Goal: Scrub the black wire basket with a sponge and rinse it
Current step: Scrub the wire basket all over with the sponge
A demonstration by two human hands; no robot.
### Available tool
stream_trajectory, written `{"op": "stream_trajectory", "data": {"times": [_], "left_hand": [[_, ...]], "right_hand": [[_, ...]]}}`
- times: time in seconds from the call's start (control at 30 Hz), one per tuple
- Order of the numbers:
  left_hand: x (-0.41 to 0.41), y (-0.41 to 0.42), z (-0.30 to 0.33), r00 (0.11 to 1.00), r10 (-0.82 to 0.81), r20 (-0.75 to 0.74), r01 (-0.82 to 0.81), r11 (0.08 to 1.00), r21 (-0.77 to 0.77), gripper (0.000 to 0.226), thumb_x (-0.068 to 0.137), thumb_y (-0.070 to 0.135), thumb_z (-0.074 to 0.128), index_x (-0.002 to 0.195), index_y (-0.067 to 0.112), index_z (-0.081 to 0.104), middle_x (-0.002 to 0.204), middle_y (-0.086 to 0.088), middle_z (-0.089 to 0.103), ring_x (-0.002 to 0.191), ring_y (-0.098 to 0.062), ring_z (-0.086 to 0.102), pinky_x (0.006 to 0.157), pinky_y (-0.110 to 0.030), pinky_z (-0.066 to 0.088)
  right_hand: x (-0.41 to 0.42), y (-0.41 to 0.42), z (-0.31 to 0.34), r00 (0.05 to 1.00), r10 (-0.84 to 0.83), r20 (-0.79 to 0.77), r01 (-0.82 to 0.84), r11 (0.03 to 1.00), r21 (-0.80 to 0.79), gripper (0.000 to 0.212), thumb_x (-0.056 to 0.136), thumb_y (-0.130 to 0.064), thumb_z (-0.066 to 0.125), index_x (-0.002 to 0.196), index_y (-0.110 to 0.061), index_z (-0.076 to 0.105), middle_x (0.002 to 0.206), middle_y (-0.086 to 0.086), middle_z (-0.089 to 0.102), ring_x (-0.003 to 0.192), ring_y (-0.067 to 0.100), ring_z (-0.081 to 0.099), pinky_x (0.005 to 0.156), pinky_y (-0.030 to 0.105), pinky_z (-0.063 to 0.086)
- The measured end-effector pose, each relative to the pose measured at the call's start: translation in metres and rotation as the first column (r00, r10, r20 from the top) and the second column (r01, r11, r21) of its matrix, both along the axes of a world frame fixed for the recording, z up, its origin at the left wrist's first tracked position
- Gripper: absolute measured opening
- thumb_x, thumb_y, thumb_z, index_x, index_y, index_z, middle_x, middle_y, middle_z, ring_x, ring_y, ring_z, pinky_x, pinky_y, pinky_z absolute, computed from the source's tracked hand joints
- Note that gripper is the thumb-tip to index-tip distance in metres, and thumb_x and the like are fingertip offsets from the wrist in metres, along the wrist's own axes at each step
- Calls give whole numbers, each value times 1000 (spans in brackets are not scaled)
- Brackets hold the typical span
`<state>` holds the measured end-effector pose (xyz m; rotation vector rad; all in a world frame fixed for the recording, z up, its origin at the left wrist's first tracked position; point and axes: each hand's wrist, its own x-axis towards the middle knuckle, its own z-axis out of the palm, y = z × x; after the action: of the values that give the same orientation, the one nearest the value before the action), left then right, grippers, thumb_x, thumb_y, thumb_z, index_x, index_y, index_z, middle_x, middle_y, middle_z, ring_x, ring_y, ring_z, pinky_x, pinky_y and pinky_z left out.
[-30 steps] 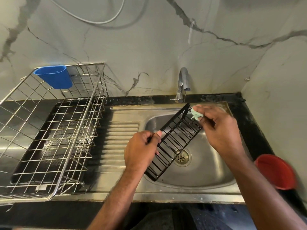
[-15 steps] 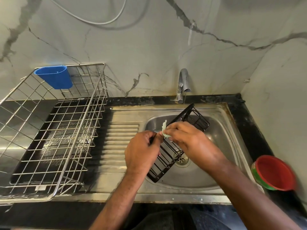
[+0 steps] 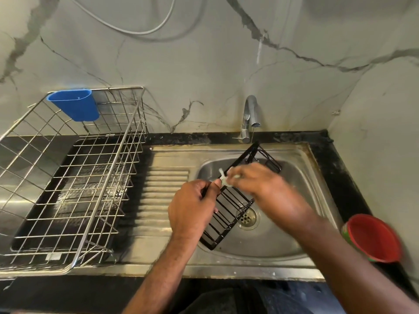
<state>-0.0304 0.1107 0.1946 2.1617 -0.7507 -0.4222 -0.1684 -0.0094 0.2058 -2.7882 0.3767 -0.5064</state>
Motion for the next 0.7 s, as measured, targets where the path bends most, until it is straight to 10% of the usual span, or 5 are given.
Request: {"op": "stream_trajectory", "data": {"times": [0.1,0.37,0.53,0.7], "left_hand": [[0,2,2,1000,24,-5,-24,1000,-1,33,92,60,57,87,31,73,54,9,68,43,1,60,46,-15,37],[1,4,1,994,94,-61,-99,992,-82,28,91,53,63,82,28,73,54,7,69,42,-9,61,52,-27,54],[2,2,0,991,100,-89,-110,988,-112,35,90,55,63,75,24,71,53,3,69,45,-18,65,57,-34,59],[-1,5,-2,989,88,-116,-105,984,-143,35,89,56,65,77,24,72,53,4,69,42,-11,63,58,-32,58]], "right_hand": [[-4,9,-4,994,98,-45,-96,994,46,57,83,6,69,133,-22,63,135,-3,56,121,10,54,99,26,51],[-22,-56,-1,944,-325,58,320,944,85,50,91,-19,34,129,-17,66,129,2,61,117,13,55,103,38,50],[-13,-6,4,1000,10,-11,-9,995,97,44,95,-7,40,128,-19,67,130,-6,56,116,8,51,97,8,33],[-24,-14,2,997,-3,-73,9,997,75,50,93,-18,40,137,-31,57,143,-6,50,125,6,49,105,29,47]]}}
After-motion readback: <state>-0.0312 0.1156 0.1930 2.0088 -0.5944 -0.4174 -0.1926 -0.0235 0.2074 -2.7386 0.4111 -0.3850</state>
